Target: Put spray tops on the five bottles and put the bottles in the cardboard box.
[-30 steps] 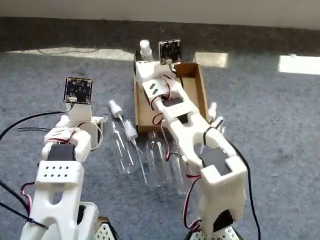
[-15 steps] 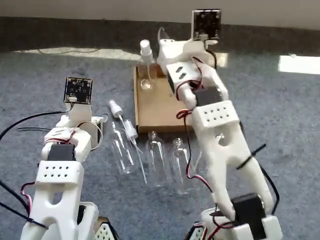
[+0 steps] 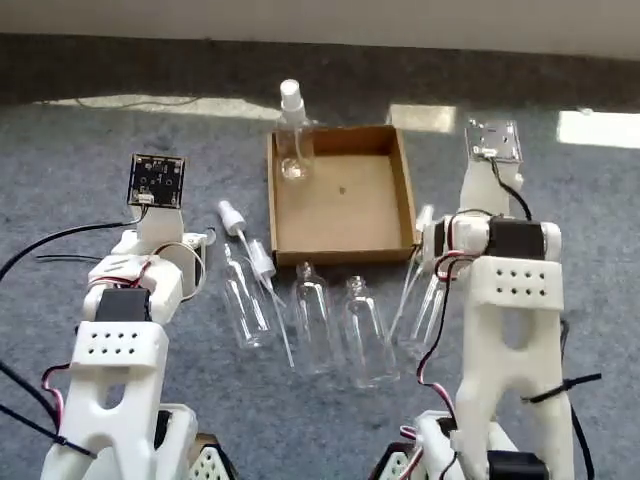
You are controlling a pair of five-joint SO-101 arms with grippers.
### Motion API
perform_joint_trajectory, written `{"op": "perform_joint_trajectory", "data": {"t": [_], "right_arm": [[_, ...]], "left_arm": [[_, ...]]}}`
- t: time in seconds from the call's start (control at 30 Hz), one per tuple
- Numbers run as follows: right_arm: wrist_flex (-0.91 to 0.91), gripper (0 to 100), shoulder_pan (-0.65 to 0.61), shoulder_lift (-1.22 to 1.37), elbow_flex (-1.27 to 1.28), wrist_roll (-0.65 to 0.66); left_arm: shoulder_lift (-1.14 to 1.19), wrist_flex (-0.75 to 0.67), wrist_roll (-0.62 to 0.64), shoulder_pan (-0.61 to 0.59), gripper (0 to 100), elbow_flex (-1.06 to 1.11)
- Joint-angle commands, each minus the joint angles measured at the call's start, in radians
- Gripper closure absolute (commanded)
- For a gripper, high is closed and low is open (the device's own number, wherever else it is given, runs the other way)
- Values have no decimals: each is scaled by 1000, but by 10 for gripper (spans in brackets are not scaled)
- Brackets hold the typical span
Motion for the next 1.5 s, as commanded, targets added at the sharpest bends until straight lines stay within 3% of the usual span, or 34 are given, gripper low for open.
{"op": "perform_joint_trajectory", "data": {"t": [0.0, 0.23, 0.63, 0.87, 1.03, 1.17, 1.47], "right_arm": [[-96, 713, 64, 90, 36, -21], [-182, 713, 61, 363, 44, -25], [-220, 718, 50, 526, 45, -25], [-289, 886, 209, 565, 45, -20], [-320, 978, 328, 568, -30, 120], [-318, 992, 401, 572, -134, 181], [-260, 974, 406, 826, -461, 462]], "left_arm": [[-13, -20, 3, -7, 811, -7], [-13, -20, 3, -7, 811, -5], [-13, -20, 3, -7, 811, -5], [-13, -18, 3, -7, 811, -5], [-15, -21, 3, -7, 811, 5], [-16, -21, 3, 16, 811, 15], [-15, -21, 3, 19, 811, 16]]}}
